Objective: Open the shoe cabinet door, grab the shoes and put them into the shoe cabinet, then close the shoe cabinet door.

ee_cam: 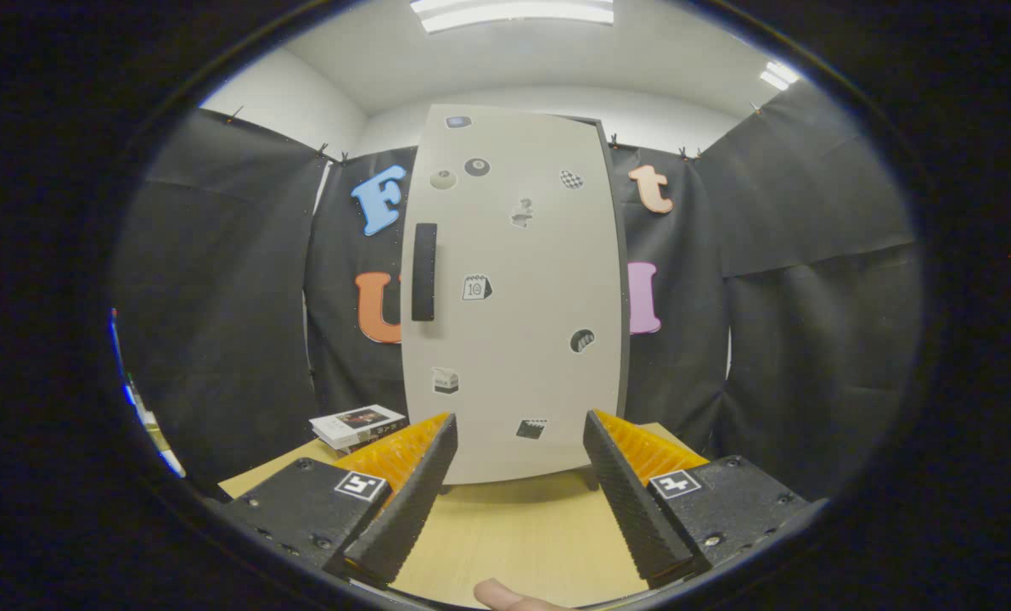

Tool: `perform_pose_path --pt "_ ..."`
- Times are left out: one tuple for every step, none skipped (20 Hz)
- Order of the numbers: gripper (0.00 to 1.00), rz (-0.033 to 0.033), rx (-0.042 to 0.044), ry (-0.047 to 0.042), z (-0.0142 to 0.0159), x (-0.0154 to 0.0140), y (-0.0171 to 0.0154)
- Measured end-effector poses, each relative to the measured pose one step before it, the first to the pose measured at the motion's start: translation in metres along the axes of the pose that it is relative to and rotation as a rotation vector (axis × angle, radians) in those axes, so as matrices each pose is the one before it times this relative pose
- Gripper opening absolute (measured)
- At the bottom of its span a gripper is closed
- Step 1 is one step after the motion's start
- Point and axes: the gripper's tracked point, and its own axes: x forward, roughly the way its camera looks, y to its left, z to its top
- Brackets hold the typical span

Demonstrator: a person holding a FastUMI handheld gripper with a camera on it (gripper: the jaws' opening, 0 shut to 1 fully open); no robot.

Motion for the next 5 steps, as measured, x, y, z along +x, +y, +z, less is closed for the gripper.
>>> perform_pose_path --pt "0.98 0.00391 -0.00261 -0.00531 0.00203 -0.00181 0.00116" --pt "0.98 0.00537 -0.00353 -0.00394 0.00102 -0.00263 0.0013" --pt "0.98 0.0079 -0.00365 -0.00445 0.00157 -0.00184 0.00167" --pt "0.98 0.00542 -0.00226 -0.00517 0.00135 -0.00141 0.00083" --pt "0.98 0.00178 -0.00215 -0.00498 0.00131 -0.00229 0.00043"
